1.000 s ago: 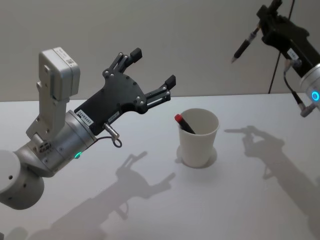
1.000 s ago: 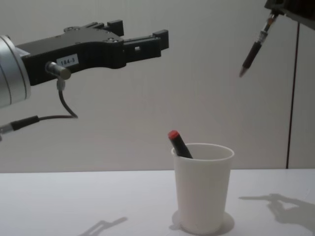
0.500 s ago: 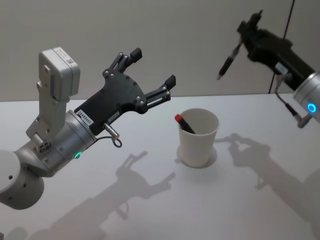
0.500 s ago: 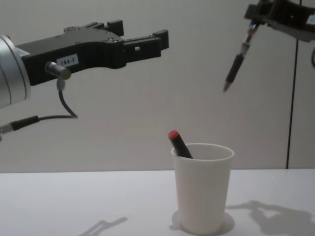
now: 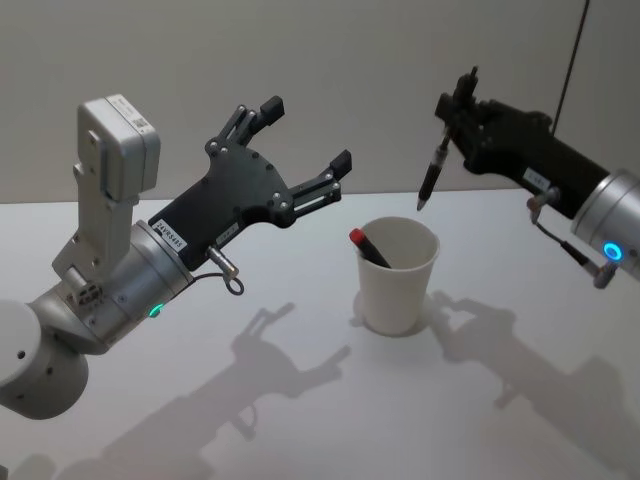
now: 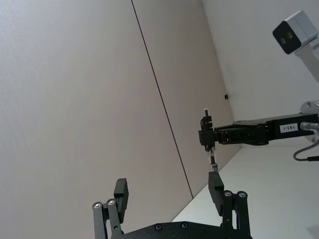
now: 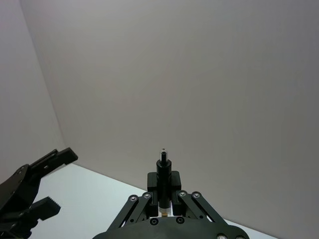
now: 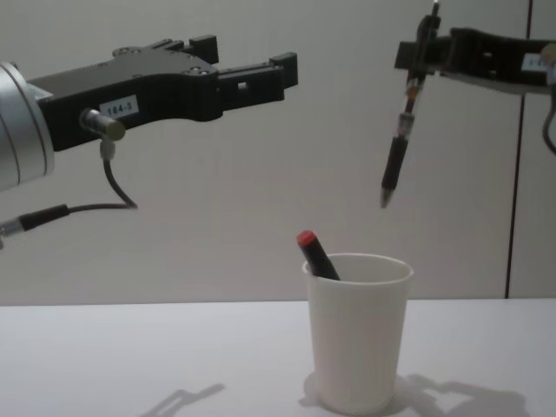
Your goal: Place the pen into the pen holder.
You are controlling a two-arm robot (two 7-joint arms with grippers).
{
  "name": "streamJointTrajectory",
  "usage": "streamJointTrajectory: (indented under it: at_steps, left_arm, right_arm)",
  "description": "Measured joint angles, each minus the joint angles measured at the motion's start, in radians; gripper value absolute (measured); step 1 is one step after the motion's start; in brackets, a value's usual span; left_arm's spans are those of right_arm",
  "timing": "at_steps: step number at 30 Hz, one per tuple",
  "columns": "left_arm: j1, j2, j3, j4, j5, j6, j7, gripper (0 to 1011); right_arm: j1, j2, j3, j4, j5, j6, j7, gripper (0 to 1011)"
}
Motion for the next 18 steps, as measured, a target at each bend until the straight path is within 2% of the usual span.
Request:
streamJointTrajectory:
  at_steps: [7, 11, 12, 18]
  left_arm:
    - [0.0, 0.0, 0.0, 0.0, 0.0, 0.0, 0.0, 1001]
    - [0.0, 0.0, 0.0, 0.0, 0.0, 0.0, 0.0, 1001]
    - [0.0, 0.0, 0.0, 0.0, 0.0, 0.0, 0.0, 1001]
    - [0.0, 0.0, 0.0, 0.0, 0.0, 0.0, 0.0, 1001]
  right_arm:
    - [-0.022, 0.012, -0.017, -0.04, -0.077, 0.005, -0.033, 132]
    - [-0.033, 0.016, -0.024, -0.059, -0.138, -0.013, -0.07, 132]
    - [-0.033, 0.016, -0.024, -0.059, -0.138, -0.013, -0.07, 132]
    - [-0.043, 0.02, -0.03, -0.077, -0.205, -0.037, -0.106, 132]
